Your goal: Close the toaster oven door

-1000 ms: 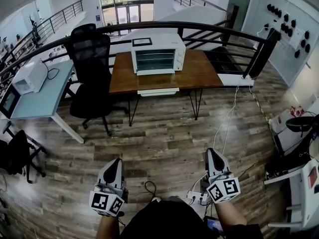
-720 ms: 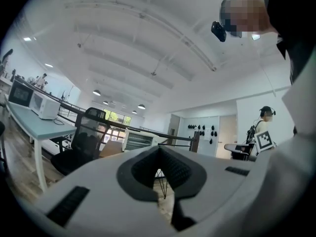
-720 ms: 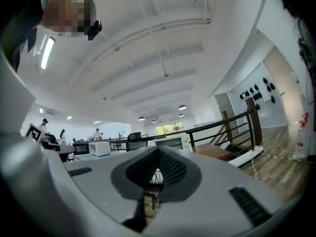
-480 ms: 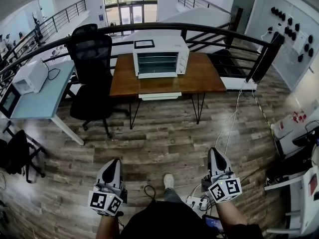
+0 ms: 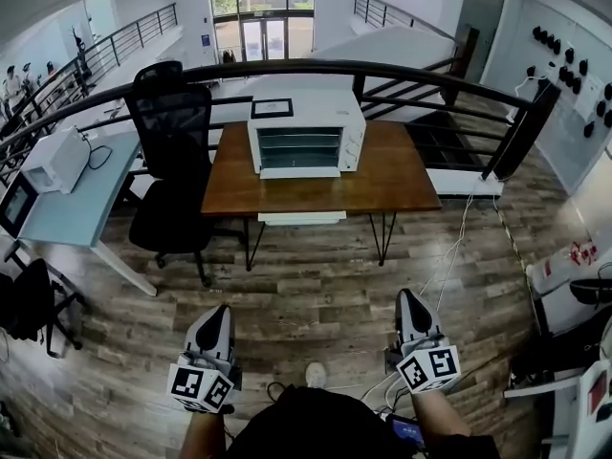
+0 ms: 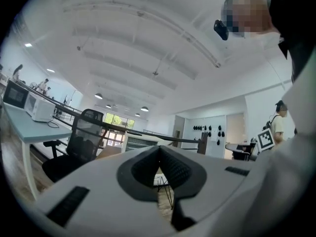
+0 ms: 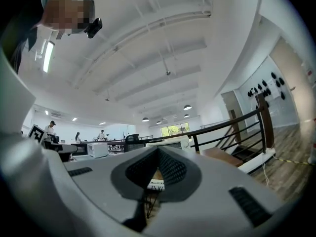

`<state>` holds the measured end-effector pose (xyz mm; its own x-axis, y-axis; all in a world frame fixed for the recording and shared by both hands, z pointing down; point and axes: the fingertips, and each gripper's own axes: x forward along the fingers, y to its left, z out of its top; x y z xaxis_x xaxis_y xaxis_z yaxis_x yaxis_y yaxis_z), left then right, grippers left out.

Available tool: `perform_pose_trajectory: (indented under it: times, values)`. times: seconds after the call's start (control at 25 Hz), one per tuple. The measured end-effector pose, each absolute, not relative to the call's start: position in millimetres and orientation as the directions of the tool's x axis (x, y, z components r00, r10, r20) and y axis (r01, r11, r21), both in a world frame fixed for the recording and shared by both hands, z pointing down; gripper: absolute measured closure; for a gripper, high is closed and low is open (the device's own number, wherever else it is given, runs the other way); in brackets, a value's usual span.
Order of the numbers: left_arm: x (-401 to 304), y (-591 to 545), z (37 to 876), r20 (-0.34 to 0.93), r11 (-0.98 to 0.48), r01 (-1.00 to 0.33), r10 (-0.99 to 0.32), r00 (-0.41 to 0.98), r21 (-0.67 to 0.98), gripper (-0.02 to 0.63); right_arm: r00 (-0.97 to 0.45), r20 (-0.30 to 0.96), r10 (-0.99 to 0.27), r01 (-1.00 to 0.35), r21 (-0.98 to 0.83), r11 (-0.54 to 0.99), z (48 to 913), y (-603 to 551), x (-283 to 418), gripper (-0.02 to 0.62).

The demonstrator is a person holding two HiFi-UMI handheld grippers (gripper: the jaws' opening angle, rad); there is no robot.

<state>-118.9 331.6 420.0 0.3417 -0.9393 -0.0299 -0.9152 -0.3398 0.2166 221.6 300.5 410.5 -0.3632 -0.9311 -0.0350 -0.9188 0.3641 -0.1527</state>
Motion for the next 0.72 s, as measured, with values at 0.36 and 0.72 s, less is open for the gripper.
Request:
perform_pose_trajectory:
  times: [0.36, 0.72]
  values:
    - [-82, 263, 424, -0.021, -0.292, -0.928, -0.955, 0.295, 0.230, 0.598, -0.417, 0.015, -0.909, -0.893, -0.192, 0.407, 436, 230, 256, 0.598]
    - [-68, 233, 425, 0.021, -0.277, -0.936, -0.957, 0.288, 0.218, 0.598, -0.423, 0.041, -0.905, -0.881, -0.254, 0.399, 460, 203, 265, 0.598]
